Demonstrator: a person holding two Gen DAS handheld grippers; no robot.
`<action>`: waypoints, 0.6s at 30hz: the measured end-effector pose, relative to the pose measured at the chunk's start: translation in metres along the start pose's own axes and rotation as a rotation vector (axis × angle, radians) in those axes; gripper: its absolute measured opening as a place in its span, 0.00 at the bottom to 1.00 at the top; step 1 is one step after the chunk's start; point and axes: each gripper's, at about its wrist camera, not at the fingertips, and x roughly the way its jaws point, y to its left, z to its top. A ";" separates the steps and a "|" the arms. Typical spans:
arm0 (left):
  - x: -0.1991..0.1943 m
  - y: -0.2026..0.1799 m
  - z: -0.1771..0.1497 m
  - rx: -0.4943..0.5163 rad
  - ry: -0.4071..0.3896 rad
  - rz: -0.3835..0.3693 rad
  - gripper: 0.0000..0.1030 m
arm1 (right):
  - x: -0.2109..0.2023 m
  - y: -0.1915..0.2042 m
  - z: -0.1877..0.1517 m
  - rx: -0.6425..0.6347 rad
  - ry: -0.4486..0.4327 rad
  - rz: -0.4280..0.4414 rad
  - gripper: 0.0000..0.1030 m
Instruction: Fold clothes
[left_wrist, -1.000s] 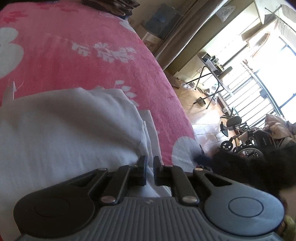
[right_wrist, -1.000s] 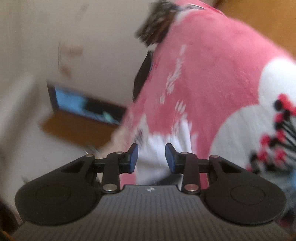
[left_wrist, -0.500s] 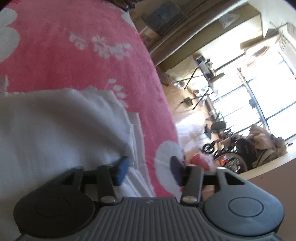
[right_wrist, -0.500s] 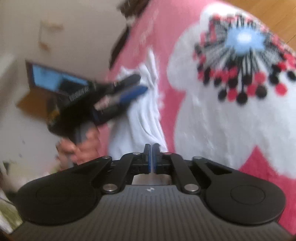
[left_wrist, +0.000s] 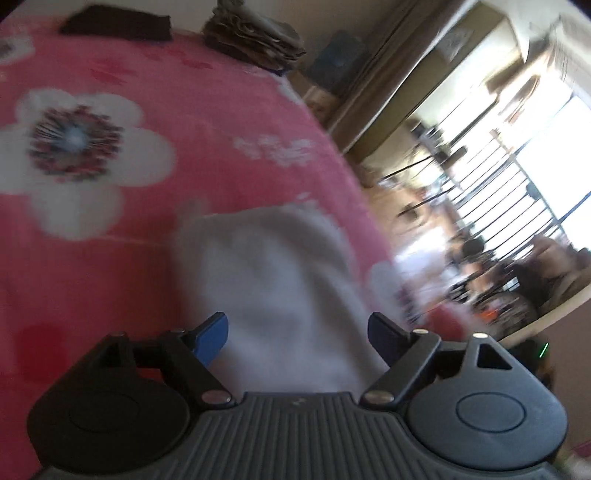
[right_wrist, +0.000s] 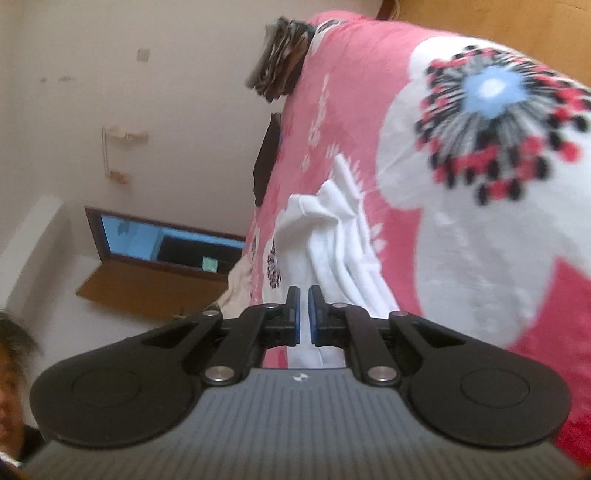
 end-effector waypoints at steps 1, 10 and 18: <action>-0.004 0.001 -0.007 0.022 0.011 0.036 0.81 | 0.005 -0.001 0.002 0.002 0.000 -0.015 0.06; -0.019 -0.020 -0.078 0.172 0.113 0.145 0.81 | -0.003 0.000 0.004 0.005 -0.071 -0.072 0.08; -0.006 -0.027 -0.124 0.202 0.146 0.246 0.79 | 0.005 0.006 -0.019 -0.158 0.003 -0.217 0.08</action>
